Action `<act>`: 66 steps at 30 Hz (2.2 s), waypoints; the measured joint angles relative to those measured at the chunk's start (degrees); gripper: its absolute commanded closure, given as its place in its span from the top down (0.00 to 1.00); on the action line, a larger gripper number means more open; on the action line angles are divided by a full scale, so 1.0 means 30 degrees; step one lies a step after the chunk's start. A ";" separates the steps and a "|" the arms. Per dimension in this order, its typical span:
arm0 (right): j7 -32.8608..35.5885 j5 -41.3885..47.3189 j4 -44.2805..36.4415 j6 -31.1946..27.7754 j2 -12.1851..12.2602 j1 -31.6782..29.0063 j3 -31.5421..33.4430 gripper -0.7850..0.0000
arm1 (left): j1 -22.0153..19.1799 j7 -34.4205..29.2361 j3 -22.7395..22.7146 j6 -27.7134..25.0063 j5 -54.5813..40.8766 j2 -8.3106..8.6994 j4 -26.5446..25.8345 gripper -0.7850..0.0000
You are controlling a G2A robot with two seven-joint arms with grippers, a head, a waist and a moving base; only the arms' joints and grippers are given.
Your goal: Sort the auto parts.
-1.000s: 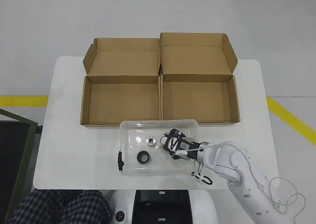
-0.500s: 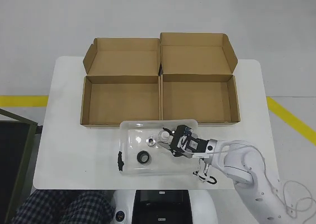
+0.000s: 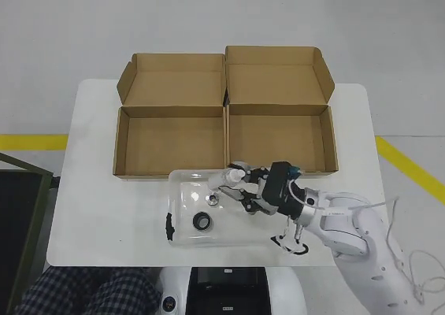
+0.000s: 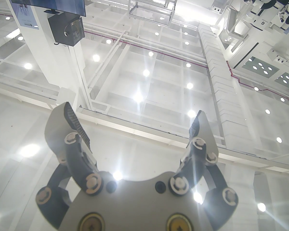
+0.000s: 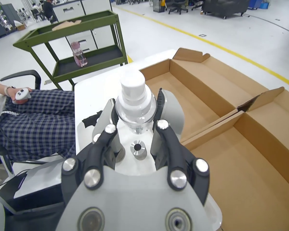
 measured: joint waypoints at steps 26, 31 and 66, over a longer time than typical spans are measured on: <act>-0.6310 0.2193 -0.0142 -0.0925 0.0061 -0.0179 0.2477 0.00 | 0.0000 0.0000 0.0000 0.0000 0.0000 0.0000 0.0000 1.00; -0.6893 0.2311 -0.0146 -0.0966 0.0057 -0.0250 0.2735 0.00 | 0.0000 0.0000 0.0000 0.0000 0.0000 0.0000 0.0000 1.00; -0.4516 -0.0402 0.3694 0.1814 -0.0348 0.2009 -0.0191 0.00 | 0.0000 0.0000 0.0000 0.0000 0.0000 0.0000 0.0000 1.00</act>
